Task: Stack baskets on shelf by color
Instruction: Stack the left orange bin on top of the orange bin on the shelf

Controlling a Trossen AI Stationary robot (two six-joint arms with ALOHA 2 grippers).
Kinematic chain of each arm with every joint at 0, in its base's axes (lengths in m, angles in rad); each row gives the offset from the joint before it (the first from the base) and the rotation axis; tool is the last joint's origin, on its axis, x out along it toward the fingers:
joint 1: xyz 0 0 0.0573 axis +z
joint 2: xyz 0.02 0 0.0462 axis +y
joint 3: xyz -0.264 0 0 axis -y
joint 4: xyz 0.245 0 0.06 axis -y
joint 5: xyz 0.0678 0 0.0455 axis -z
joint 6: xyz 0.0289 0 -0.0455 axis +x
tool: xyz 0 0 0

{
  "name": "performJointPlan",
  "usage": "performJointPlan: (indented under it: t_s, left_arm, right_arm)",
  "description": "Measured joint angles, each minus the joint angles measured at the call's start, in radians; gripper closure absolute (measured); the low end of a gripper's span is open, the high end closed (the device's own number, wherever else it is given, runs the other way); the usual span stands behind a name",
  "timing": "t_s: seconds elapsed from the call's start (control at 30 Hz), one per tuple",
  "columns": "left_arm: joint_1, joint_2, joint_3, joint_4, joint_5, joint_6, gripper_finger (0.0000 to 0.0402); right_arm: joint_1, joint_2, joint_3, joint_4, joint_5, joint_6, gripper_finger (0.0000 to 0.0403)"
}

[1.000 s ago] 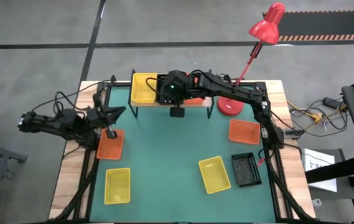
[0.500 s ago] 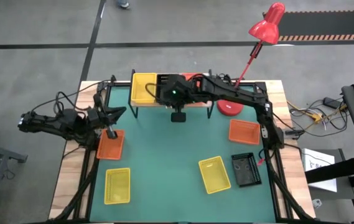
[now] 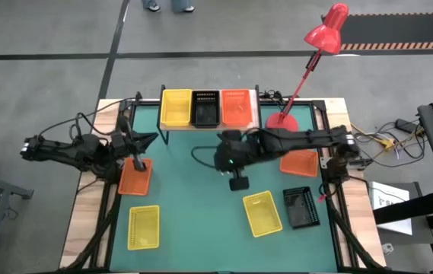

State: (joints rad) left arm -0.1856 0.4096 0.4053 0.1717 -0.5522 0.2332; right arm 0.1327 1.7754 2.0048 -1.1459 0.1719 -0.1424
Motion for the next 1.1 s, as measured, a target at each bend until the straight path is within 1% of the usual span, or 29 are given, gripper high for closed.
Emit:
performJointPlan:
  t_s: [0.23,0.4,0.67,0.83,1.0,1.1]
  left_arm:
    - [0.0,0.055,0.002,0.043,0.0,-0.022,0.0402]
    - [0.0,0.088,0.003,0.069,0.002,-0.021,0.0402]
    - [0.0,0.144,0.003,0.155,0.004,-0.02,0.0402]
    - [0.0,0.199,0.004,0.189,0.006,-0.07,0.0402]
    - [0.0,0.272,-0.001,0.177,0.024,-0.213,0.0402]
    - [-0.001,0.324,0.006,0.173,0.05,-0.286,0.0402]
  right_arm:
    - [0.088,-0.212,-0.422,0.419,0.011,-0.059,0.0394]
    - [0.096,-0.369,-0.728,0.743,0.009,-0.125,0.0394]
    - [0.083,-0.592,-1.136,1.196,0.003,-0.224,0.0394]
    - [0.079,-0.705,-1.321,1.429,-0.01,-0.263,0.0394]
    - [0.052,-0.807,-1.444,1.56,-0.13,-0.297,0.0394]
    - [0.023,-0.858,-1.491,1.609,-0.175,-0.315,0.0394]
